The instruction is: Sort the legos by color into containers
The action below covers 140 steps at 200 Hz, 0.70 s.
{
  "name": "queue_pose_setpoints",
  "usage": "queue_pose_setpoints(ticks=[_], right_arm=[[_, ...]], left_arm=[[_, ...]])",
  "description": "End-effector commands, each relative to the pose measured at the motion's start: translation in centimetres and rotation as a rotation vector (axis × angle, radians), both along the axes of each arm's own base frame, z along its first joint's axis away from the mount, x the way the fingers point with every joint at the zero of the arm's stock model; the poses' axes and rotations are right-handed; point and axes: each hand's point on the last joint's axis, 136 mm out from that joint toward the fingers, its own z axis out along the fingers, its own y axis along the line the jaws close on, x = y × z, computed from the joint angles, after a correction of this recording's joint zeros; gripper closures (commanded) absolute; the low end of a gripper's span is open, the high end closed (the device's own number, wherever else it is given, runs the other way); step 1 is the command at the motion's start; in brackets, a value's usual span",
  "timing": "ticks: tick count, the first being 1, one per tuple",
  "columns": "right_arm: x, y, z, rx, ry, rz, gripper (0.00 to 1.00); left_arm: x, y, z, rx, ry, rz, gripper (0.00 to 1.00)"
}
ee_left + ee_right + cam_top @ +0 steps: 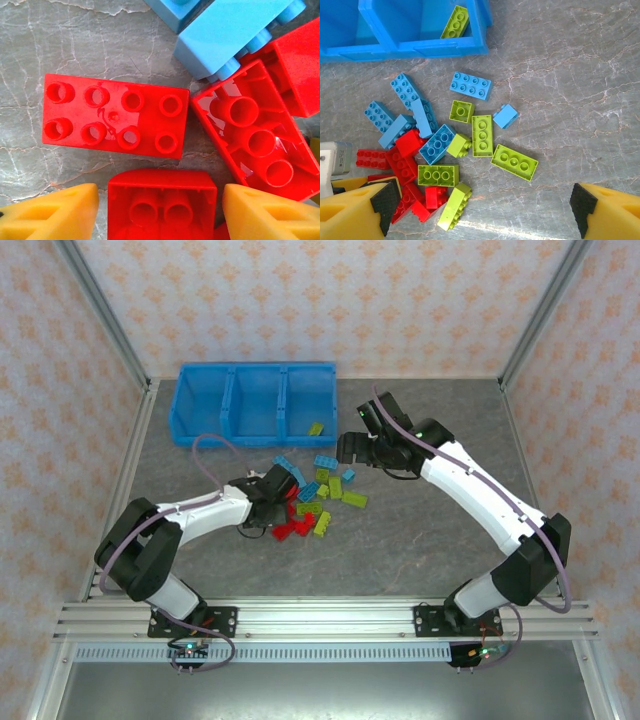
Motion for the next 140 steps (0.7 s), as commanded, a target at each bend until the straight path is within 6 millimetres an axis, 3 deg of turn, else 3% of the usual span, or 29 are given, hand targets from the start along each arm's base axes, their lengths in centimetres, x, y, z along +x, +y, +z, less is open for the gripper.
queue_pose_setpoints(ticks=[1,60,90,114,140], right_arm=[[0.1,-0.4,0.7,-0.011,-0.007,-0.015,0.08],[-0.1,0.0,0.3,-0.008,0.027,-0.007,0.08],[-0.3,0.0,0.8,0.003,0.027,-0.007,0.08],[-0.7,0.3,1.4,0.035,0.028,0.006,0.08],[-1.0,1.0,1.9,0.086,0.026,0.022,0.08]], left_arm=[[0.8,0.5,0.3,0.014,-0.046,0.045,0.34],[-0.4,1.0,-1.4,0.0,-0.025,0.075,0.45],[-0.5,1.1,-1.2,-0.02,-0.041,0.086,0.54],[0.1,1.1,1.8,-0.038,-0.105,0.085,0.57],[2.4,2.7,9.0,-0.026,-0.291,0.104,0.59]])
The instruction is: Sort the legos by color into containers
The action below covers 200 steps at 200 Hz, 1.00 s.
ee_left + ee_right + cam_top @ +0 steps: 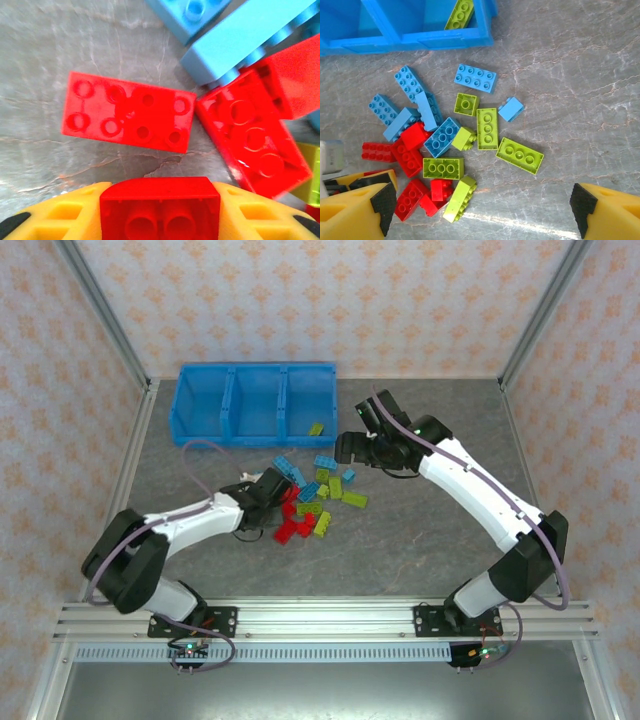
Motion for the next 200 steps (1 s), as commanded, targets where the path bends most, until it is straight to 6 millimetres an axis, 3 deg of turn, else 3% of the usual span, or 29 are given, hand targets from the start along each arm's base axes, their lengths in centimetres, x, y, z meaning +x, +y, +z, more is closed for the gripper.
queue_pose_setpoints(ticks=[1,19,34,60,78,104,107,116,143,154,176,200], right_arm=[[-0.6,0.4,1.9,0.066,-0.016,0.004,0.08],[-0.3,0.4,2.1,0.069,-0.026,-0.006,0.08],[-0.1,0.4,2.0,0.067,-0.028,-0.01,0.08],[0.2,0.6,1.7,0.073,-0.029,-0.022,0.08],[0.4,0.6,1.9,0.071,-0.037,-0.027,0.08],[0.2,-0.3,2.2,0.045,-0.052,-0.045,0.08],[0.1,-0.4,2.3,0.042,-0.052,-0.046,0.08],[-0.2,-0.8,2.4,0.034,-0.056,-0.05,0.08],[-1.2,-2.0,2.7,0.025,-0.061,-0.07,0.08],[-1.6,-2.4,3.0,0.028,-0.067,-0.075,0.08],[-2.3,-3.2,3.3,0.025,-0.081,-0.093,0.08],[-2.3,-3.3,3.2,0.033,-0.083,-0.101,0.08]], left_arm=[[2.6,2.3,7.2,0.037,-0.19,0.058,0.59],[5.2,5.6,11.5,0.034,-0.297,0.144,0.6],[7.8,9.0,13.9,0.023,-0.354,0.241,0.62],[13.2,14.0,16.1,0.058,-0.383,0.356,0.63],[17.4,16.3,15.6,0.056,-0.344,0.391,0.63],[23.1,18.4,13.0,0.027,-0.26,0.419,0.63],[23.7,18.6,11.6,0.031,-0.228,0.422,0.63],[25.2,19.1,10.8,0.025,-0.212,0.427,0.63],[27.7,20.5,8.8,0.037,-0.17,0.421,0.62],[28.3,21.0,8.6,0.041,-0.167,0.418,0.56],[28.5,21.9,9.1,0.045,-0.171,0.416,0.45],[28.1,22.0,10.9,0.041,-0.196,0.405,0.38]])
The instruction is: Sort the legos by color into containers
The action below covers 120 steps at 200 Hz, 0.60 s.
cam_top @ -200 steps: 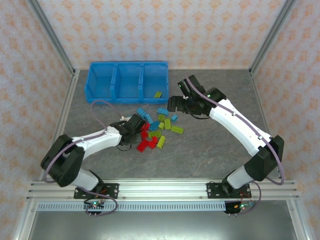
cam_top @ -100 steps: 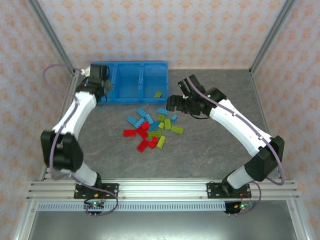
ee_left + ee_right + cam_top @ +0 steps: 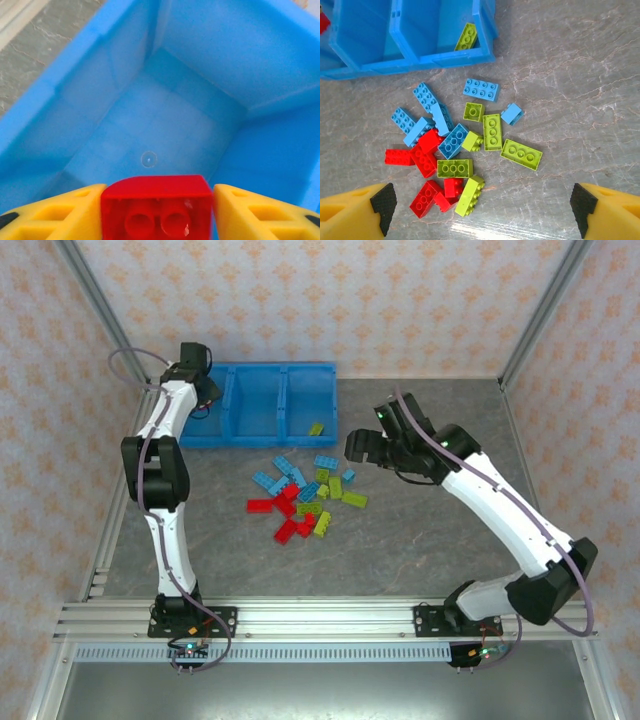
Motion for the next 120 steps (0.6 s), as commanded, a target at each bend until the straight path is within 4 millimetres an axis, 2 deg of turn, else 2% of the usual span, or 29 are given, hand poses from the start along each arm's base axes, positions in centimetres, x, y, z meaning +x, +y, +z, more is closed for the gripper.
queue_pose_setpoints(ticks=[1,24,48,51,55,80,100,110,120], right_arm=[[-0.4,-1.0,-1.0,-0.032,0.016,-0.037,0.08],[0.1,-0.3,-1.8,-0.025,0.033,-0.033,0.08],[0.9,0.7,-3.2,-0.028,0.059,-0.019,0.08],[1.1,1.0,-3.4,-0.029,0.063,-0.016,0.08],[1.2,1.3,-3.7,-0.031,0.067,-0.01,0.08],[2.6,4.2,-6.0,-0.038,0.108,0.041,0.09],[4.1,6.3,-8.4,-0.11,0.121,0.104,0.09],[5.5,5.5,-9.9,-0.209,0.113,0.074,0.1],[7.0,3.6,-11.1,-0.322,0.117,-0.019,0.09]], left_arm=[[-1.2,-0.1,2.6,0.006,0.004,-0.032,0.38],[-2.3,-0.8,5.1,-0.018,-0.052,-0.044,0.35],[-4.8,-2.6,8.1,-0.092,-0.124,-0.073,0.35],[-5.5,-3.0,9.5,-0.103,-0.155,-0.08,0.35],[-6.2,-3.5,10.4,-0.118,-0.177,-0.09,0.35],[-11.6,-8.4,14.4,-0.14,-0.273,-0.22,0.35],[-16.0,-13.1,16.1,-0.085,-0.309,-0.413,0.36],[-18.2,-16.0,16.3,-0.064,-0.317,-0.566,0.36],[-20.6,-18.4,16.3,-0.03,-0.316,-0.717,0.36]])
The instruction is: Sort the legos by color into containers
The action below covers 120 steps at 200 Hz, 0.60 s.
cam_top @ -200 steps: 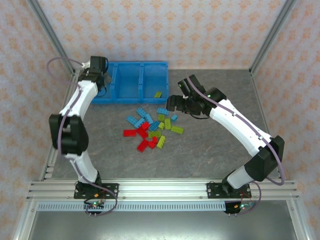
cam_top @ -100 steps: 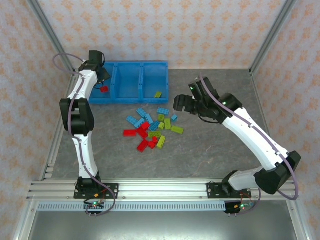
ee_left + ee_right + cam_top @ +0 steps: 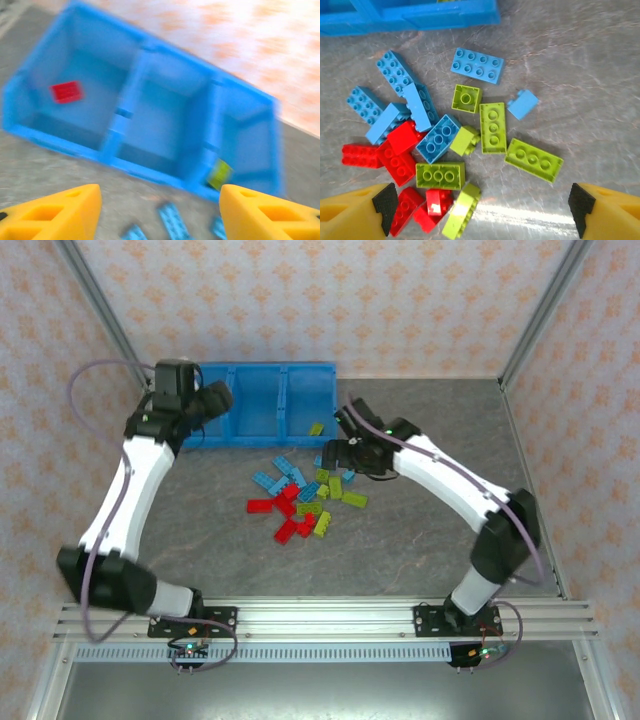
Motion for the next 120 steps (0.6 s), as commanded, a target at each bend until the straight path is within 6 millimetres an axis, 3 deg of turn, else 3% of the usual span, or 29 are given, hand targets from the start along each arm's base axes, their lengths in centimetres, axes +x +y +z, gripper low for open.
queue_pose_setpoints(ticks=[1,18,49,82,120], right_arm=[[3.2,-1.9,-1.4,-0.194,-0.058,-0.072,0.09],[4.1,-3.0,-4.0,-0.205,0.031,-0.152,0.09],[5.4,-1.6,-7.5,-0.105,0.076,-0.21,0.12],[6.2,-1.5,-11.0,-0.07,0.136,-0.294,0.23],[6.0,-0.9,-13.4,0.006,0.215,-0.32,0.32]], left_arm=[[-4.2,-5.4,-1.5,0.123,-0.005,-0.321,0.36],[-8.3,-8.2,-2.7,0.232,-0.02,-0.538,0.31],[-14.1,-11.1,-5.9,0.326,-0.113,-0.913,0.15],[-16.0,-11.6,-6.0,0.384,-0.274,-1.004,0.07],[-15.9,-10.5,-6.7,0.475,-0.316,-0.962,0.0]])
